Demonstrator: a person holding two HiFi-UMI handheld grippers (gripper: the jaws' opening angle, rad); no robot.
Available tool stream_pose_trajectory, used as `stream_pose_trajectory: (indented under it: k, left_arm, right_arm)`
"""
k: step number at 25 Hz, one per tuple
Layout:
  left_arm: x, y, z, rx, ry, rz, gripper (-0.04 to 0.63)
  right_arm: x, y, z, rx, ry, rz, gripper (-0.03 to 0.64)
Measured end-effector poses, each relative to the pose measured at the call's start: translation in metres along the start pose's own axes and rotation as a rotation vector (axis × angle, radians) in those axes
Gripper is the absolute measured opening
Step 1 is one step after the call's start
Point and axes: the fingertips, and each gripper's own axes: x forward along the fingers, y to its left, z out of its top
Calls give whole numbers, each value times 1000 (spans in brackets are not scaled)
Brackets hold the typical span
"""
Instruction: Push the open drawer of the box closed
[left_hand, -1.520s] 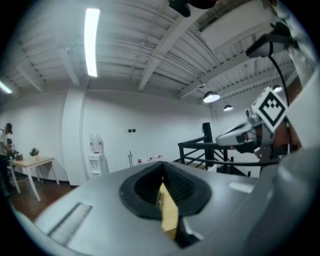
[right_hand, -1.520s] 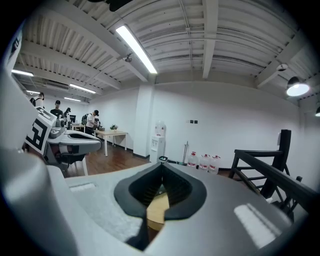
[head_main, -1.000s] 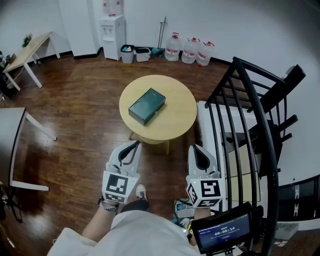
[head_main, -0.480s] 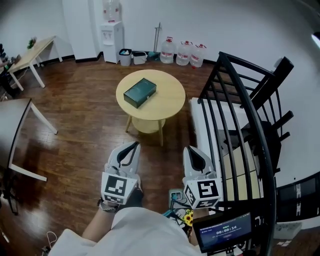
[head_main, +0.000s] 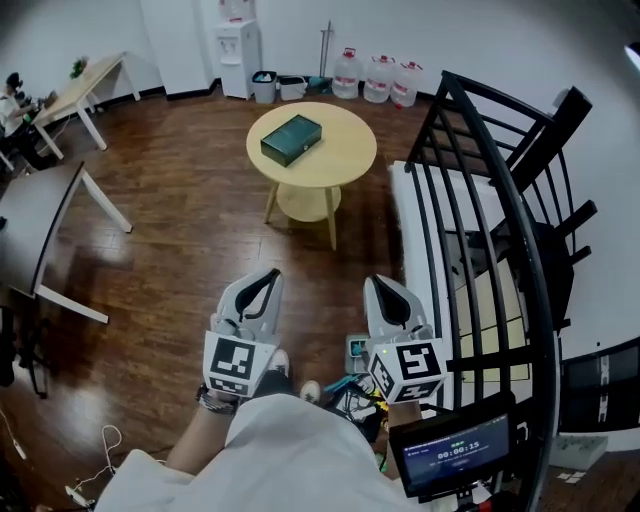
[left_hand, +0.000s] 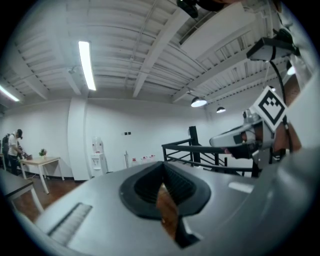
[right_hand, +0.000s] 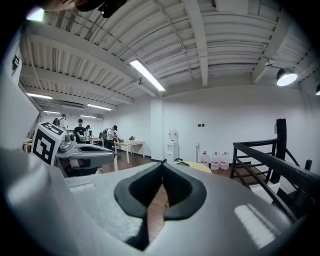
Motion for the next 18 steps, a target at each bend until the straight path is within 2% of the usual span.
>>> stream_pose_trajectory:
  k: [8,18]
  left_arm:
    - [-23,-1,3,8,-8,-20,8]
    - [-31,15,14,26,-40,-42,8]
  right_arm:
    - [-16,25,7,19,-26,16,5]
    - [-14,48,25,-34,-47,0,3]
